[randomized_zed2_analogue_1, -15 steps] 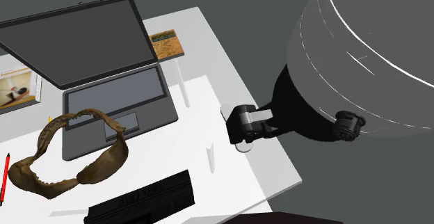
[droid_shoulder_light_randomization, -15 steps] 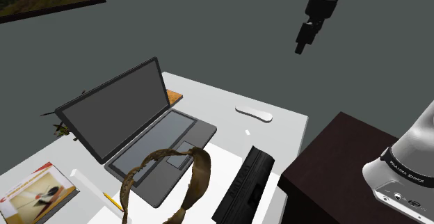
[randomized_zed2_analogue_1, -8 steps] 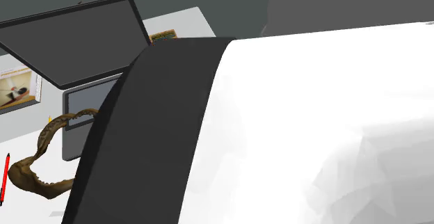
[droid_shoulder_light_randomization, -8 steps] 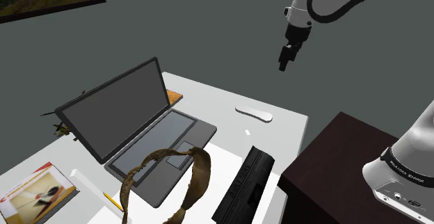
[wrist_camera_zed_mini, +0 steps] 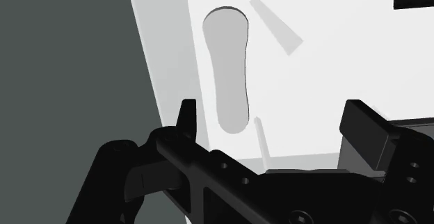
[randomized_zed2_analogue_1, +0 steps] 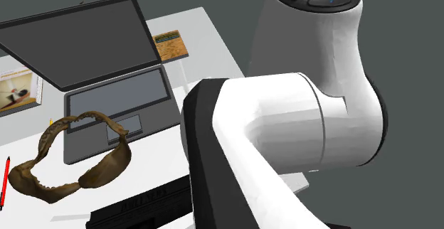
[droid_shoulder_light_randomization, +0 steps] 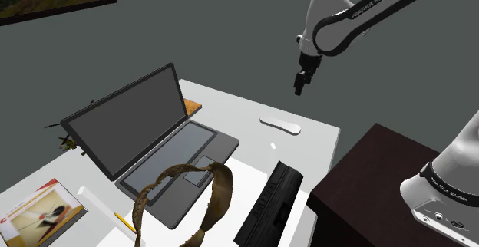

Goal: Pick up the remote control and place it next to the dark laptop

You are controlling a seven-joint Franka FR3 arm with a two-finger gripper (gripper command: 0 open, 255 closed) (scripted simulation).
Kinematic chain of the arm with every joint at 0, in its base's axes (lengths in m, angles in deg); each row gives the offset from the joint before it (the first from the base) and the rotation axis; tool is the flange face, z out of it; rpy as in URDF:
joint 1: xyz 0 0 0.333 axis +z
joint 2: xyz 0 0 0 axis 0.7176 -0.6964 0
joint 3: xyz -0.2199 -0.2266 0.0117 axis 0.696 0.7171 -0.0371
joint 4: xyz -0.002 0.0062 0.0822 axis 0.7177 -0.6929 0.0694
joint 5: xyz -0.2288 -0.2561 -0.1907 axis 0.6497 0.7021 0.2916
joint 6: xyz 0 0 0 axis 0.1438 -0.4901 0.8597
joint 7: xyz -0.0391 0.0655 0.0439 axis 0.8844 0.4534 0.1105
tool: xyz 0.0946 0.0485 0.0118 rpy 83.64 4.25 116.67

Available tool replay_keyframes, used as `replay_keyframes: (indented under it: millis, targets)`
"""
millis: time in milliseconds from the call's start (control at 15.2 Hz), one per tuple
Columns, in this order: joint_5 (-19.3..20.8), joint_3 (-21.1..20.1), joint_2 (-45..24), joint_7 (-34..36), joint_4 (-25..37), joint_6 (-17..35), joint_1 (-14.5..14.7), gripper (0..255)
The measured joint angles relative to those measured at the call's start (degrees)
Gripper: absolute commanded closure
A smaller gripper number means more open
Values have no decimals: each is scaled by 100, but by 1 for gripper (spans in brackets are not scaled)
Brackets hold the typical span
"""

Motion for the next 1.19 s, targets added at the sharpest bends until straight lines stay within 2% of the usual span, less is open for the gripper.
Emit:
replay_keyframes:
  millis: [396,792,1188]
  targets:
    - [35,-8,-1419,-103,498,780,1,0]
    - [78,-13,-2769,-228,1249,1237,-19,0]
    - [123,-22,-3964,-300,2080,1479,-6,0]
